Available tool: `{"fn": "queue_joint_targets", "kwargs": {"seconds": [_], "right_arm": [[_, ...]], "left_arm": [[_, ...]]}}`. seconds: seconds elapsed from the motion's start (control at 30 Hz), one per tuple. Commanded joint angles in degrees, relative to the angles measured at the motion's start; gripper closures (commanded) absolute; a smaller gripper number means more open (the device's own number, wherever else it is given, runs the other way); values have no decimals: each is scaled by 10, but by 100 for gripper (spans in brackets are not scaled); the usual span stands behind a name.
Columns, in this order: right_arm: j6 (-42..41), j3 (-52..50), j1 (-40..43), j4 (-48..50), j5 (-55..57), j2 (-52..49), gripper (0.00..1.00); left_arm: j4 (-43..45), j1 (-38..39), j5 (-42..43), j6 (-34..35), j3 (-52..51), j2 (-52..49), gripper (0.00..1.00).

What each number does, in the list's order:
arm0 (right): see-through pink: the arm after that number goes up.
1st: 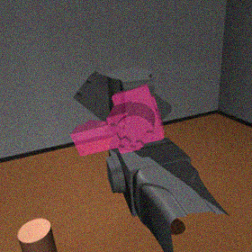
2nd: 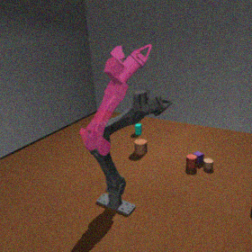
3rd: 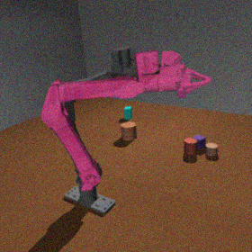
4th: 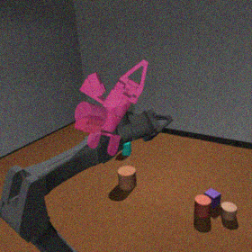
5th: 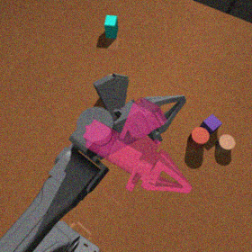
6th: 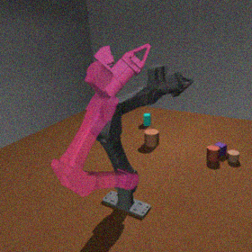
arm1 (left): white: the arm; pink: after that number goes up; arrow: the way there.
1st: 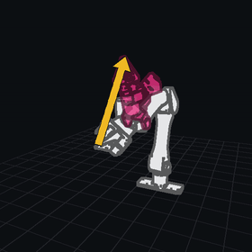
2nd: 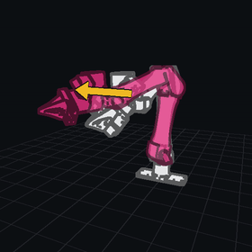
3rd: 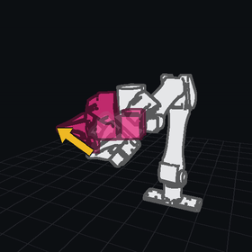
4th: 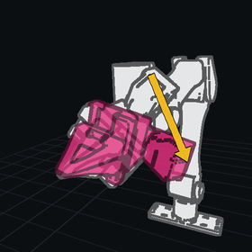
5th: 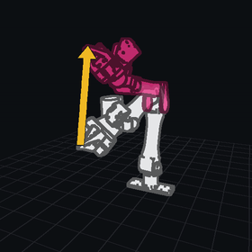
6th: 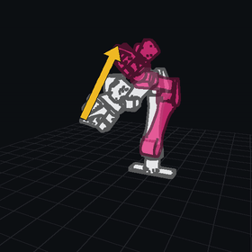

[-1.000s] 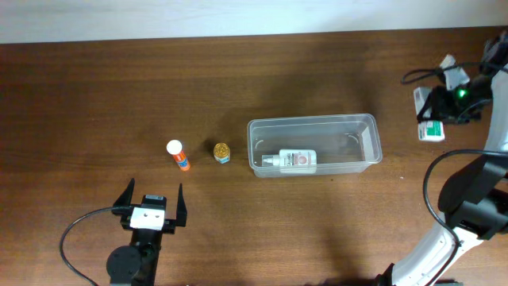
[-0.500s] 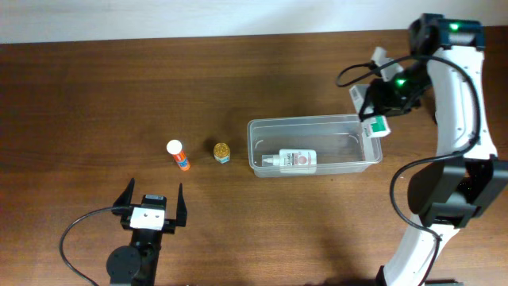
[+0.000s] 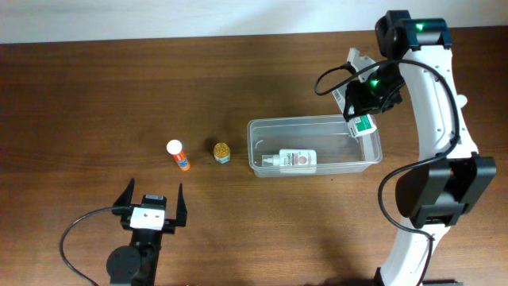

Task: Pack container
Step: 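Carry the Panadol box into the container and release it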

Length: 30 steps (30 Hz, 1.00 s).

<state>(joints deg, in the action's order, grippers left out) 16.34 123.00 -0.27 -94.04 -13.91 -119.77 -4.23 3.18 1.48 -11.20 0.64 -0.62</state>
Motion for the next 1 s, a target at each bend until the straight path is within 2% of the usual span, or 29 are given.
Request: {"fn": "queue_joint_targets", "kwargs": {"seconds": [0.0, 0.13, 0.33, 0.43, 0.6, 0.77, 0.97], "right_arm": [[11, 0, -9, -2, 15, 2, 63], [79, 0, -10, 3, 13, 2, 63], [252, 0, -10, 14, -35, 2, 63], [302, 0, -10, 21, -39, 1, 62], [368, 0, -10, 31, -38, 0, 58], [427, 0, -10, 65, -39, -1, 57], [434, 0, -10, 57, -37, -10, 59]], "left_arm": [[-4, -3, -2, -9, -1, 3, 1], [-4, -3, -2, -9, -1, 3, 1], [-4, -3, -2, -9, -1, 3, 1], [-4, -3, -2, -9, -1, 3, 1], [-4, -3, -2, -9, -1, 3, 1], [-4, -3, -2, -9, -1, 3, 1], [-4, -3, -2, -9, -1, 3, 1]]}}
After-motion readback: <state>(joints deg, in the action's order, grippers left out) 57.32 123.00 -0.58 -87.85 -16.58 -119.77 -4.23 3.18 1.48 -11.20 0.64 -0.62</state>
